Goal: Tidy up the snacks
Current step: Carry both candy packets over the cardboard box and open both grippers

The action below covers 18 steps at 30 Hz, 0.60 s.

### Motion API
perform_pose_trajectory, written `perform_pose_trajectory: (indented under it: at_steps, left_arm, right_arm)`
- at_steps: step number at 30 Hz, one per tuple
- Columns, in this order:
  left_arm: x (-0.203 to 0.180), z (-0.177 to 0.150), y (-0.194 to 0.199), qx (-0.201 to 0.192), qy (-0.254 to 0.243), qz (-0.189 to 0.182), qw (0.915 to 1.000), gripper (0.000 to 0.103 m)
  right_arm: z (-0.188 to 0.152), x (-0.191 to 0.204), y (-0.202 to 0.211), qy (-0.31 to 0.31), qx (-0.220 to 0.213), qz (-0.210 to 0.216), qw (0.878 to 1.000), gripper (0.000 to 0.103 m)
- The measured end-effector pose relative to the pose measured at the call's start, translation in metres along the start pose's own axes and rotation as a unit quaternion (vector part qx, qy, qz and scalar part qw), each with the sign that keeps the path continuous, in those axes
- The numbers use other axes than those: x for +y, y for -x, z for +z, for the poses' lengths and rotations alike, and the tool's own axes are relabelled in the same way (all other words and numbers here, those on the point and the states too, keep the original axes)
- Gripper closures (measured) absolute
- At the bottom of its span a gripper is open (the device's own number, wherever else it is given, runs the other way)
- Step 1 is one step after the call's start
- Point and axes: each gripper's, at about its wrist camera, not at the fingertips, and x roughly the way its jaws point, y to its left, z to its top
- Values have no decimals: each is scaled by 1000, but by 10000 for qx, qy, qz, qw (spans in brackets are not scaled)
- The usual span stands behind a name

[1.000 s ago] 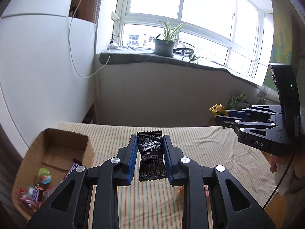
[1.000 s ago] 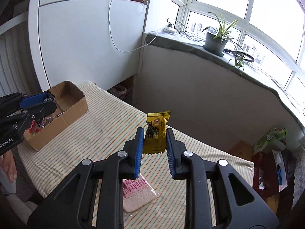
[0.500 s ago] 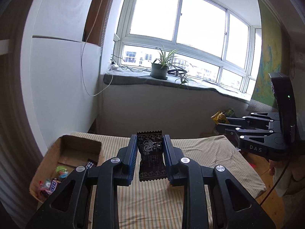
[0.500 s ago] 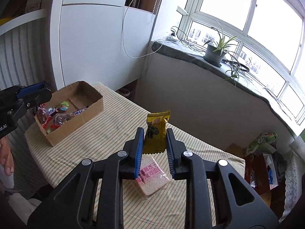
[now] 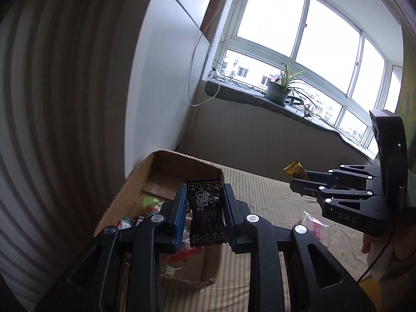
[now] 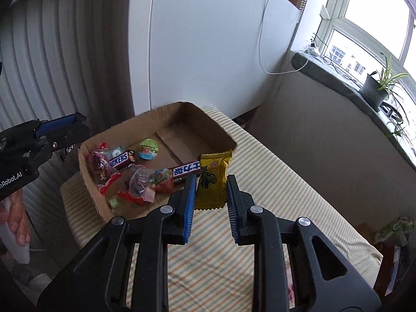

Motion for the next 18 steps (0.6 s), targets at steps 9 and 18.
perform_pose_trajectory:
  at_steps: [9, 18]
  left_arm:
    - [44, -3, -10, 123, 262, 331, 9990, 79]
    - [42, -4, -26, 213, 208, 309, 9991, 79]
  right_arm:
    - [23, 40, -39, 266, 34, 413, 9988, 79]
    - [29, 37, -62, 280, 54, 592, 9978, 79]
